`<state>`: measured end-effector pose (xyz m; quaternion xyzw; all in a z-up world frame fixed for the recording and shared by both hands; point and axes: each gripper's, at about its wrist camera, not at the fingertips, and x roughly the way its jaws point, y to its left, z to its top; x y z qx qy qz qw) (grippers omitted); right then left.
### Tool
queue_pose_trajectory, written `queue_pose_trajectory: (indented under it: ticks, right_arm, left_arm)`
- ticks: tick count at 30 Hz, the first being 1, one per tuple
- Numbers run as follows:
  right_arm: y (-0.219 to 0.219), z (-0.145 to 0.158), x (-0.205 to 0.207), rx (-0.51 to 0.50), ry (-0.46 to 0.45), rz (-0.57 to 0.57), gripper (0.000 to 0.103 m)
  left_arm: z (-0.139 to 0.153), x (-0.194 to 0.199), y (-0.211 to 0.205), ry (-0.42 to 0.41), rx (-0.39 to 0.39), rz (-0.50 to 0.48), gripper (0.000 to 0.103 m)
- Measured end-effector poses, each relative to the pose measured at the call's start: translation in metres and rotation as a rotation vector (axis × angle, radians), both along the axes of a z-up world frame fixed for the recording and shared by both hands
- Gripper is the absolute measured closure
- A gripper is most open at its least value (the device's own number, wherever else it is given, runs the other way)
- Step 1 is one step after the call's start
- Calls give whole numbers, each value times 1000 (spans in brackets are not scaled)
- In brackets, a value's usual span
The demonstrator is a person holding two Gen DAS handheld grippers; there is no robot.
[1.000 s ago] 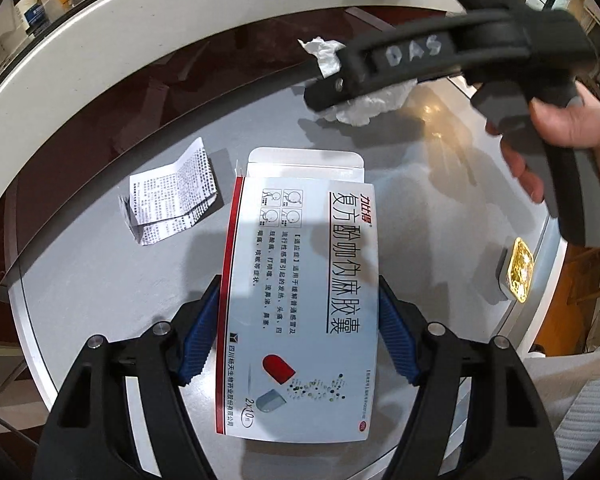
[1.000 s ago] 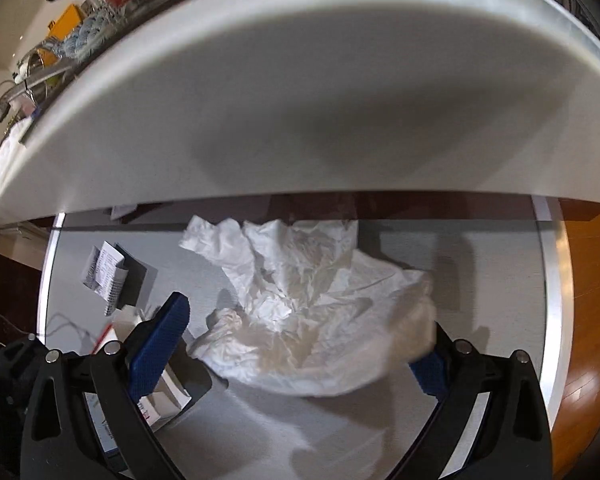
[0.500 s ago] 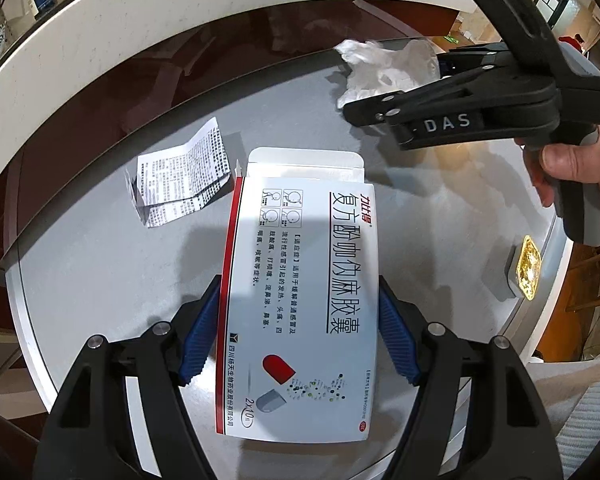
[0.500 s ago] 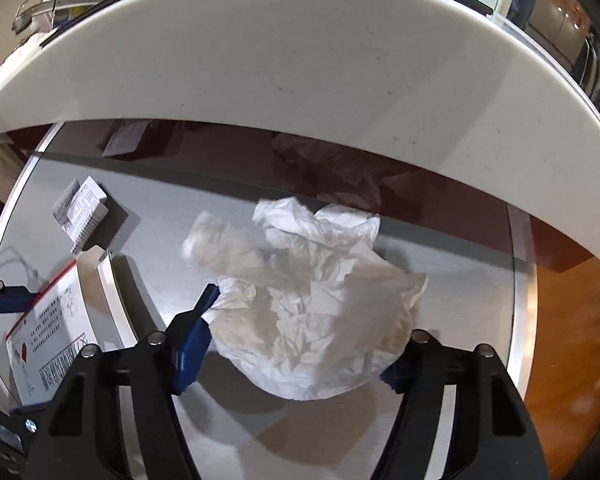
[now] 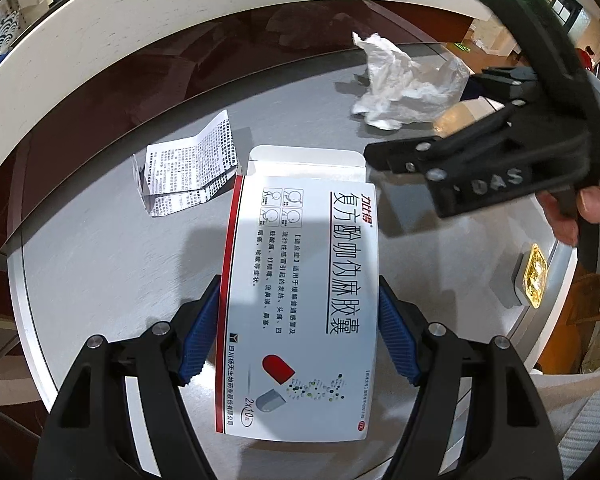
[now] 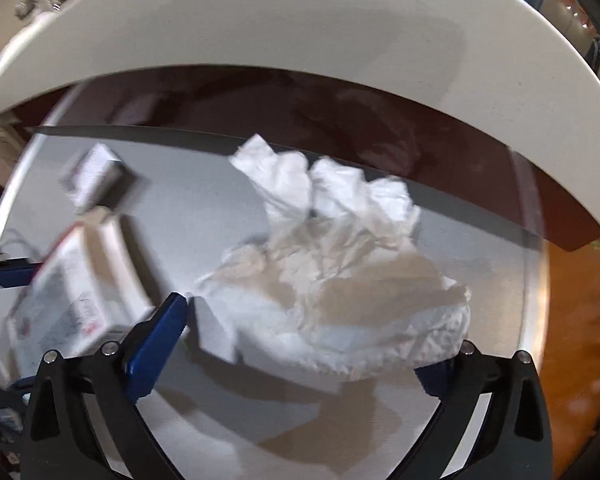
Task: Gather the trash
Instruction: 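Lift the medicine box with left tool while right tool lifts the tissue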
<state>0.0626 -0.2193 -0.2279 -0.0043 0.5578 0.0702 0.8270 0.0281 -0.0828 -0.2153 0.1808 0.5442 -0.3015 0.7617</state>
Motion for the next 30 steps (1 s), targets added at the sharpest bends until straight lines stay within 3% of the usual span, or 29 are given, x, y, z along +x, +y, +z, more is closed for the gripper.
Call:
queue_pose_trajectory:
  ticks: [4,11,25,26,29,30]
  right_arm:
    - [2,4,-1,8,-19,-1,22]
    - [0,11,17,76,-14,23,23]
    - [-6,9,42,36,-11,36,18]
    - [-5,10,42,37,-20,41,22]
    - [-7,15,42,38,-37,67,53]
    - [-7,16,42,52,-33,75,58]
  left_arm:
    - [-1,0,-1,-6,-2,12,31]
    - [-1,2,-1,-5,-9,20,31]
    - [0,4,2,-14,-7,24,31]
    - [0,4,2,-17,-7,25,31]
    - [0,3,2,-27,1,23,31]
    - [0,2,1,-30,4,22,31]
